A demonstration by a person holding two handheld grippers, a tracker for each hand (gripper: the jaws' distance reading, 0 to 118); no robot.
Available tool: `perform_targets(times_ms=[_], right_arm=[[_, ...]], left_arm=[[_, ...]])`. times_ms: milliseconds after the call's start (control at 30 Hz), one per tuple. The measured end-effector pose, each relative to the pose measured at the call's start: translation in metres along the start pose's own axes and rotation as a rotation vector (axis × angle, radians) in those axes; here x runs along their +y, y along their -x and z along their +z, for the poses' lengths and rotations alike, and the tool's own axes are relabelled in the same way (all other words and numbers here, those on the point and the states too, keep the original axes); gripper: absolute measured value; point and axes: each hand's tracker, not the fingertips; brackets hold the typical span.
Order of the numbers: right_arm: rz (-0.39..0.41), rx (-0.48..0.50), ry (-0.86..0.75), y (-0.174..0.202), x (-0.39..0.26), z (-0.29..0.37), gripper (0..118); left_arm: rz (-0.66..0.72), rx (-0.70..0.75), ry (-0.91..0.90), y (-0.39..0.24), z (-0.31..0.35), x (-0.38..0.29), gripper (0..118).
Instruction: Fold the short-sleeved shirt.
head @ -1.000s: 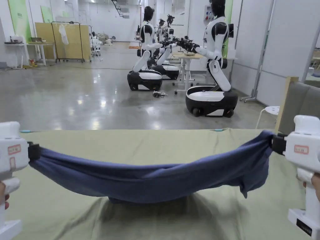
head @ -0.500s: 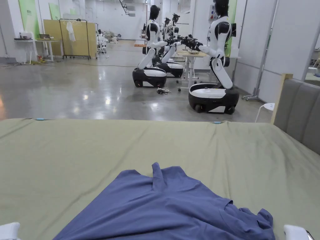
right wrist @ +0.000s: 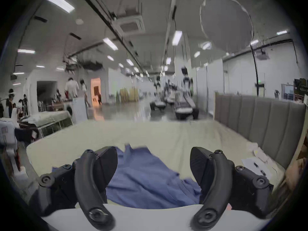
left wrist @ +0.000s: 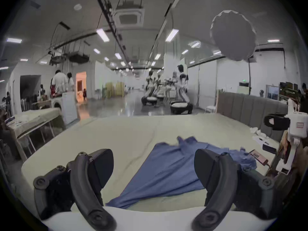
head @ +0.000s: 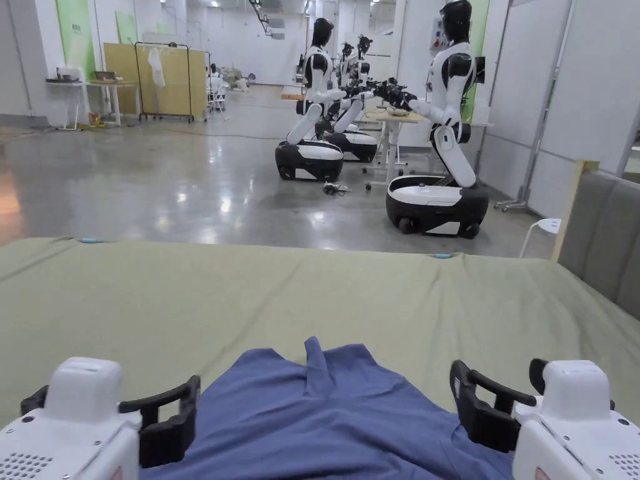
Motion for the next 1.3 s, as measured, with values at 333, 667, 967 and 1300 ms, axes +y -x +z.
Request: perform_targets(times_ms=[333, 667, 967, 1300], right_arm=[[0.039, 0.046, 0.088, 0.034, -0.022, -0.022, 4], [0.011, 0.074, 0.22, 0.036, -0.049, -0.07, 4], [0.031, 0.052, 0.39, 0.026, -0.072, -0.132, 4], [0.101, 0.056, 0.648, -0.022, -0.075, -0.279, 5]], left_arm=[[-0.01, 0.019, 0.134, 0.044, -0.03, -0.021, 0], [0.122, 0.014, 0.54, 0.168, -0.054, -0.087, 72], [0.149, -0.05, 0.683, 0.155, -0.109, -0.16, 101], [0.122, -0.072, 0.659, 0.136, -0.118, -0.137, 9]])
